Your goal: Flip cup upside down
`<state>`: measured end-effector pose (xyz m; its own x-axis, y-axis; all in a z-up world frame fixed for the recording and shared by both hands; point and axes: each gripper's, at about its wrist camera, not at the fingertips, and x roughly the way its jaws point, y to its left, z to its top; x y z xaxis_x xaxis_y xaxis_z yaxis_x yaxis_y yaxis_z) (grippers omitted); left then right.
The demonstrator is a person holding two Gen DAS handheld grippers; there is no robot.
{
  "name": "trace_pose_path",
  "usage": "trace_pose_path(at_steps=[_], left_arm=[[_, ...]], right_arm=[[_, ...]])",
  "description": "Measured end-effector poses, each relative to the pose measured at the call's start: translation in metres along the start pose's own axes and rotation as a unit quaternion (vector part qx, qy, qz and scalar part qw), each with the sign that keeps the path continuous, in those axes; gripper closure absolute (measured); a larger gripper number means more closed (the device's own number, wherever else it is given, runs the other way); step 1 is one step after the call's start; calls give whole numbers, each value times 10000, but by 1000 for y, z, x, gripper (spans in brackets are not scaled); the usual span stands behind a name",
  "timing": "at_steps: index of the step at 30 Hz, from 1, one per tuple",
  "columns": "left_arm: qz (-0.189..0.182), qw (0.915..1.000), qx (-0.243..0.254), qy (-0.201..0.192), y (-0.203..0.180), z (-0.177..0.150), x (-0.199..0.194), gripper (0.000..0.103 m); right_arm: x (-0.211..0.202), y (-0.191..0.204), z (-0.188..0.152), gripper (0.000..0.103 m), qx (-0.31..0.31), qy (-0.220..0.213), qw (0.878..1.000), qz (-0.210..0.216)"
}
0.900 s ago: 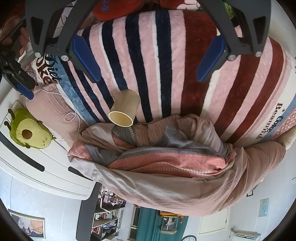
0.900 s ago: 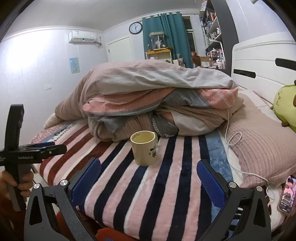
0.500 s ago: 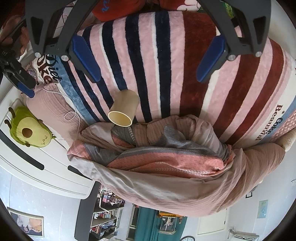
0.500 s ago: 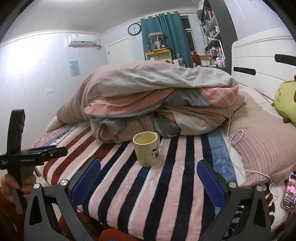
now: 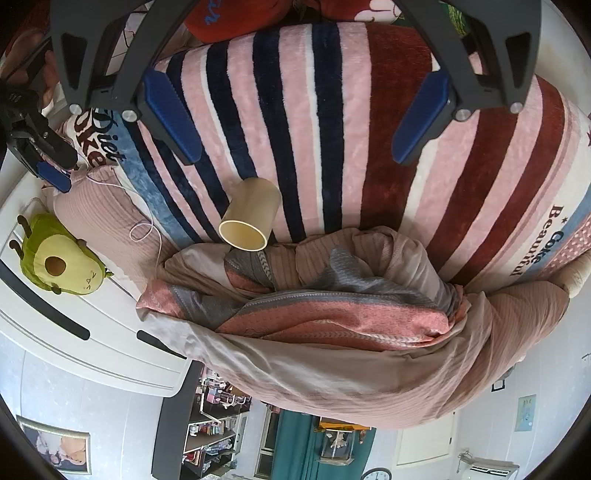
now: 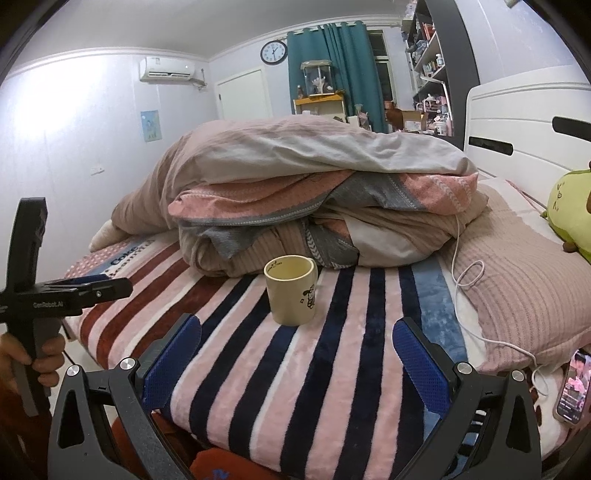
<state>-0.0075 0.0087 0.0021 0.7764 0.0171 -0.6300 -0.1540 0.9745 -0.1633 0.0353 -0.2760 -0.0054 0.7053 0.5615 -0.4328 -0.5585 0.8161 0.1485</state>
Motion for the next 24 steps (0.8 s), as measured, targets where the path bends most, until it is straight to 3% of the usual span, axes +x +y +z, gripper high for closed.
trace_pose_path(at_steps=[24], left_arm=[[14,10000,35,-3,-5,0,-1,0]], right_arm=[[-1,1,-1,0,7,1,10000,41]])
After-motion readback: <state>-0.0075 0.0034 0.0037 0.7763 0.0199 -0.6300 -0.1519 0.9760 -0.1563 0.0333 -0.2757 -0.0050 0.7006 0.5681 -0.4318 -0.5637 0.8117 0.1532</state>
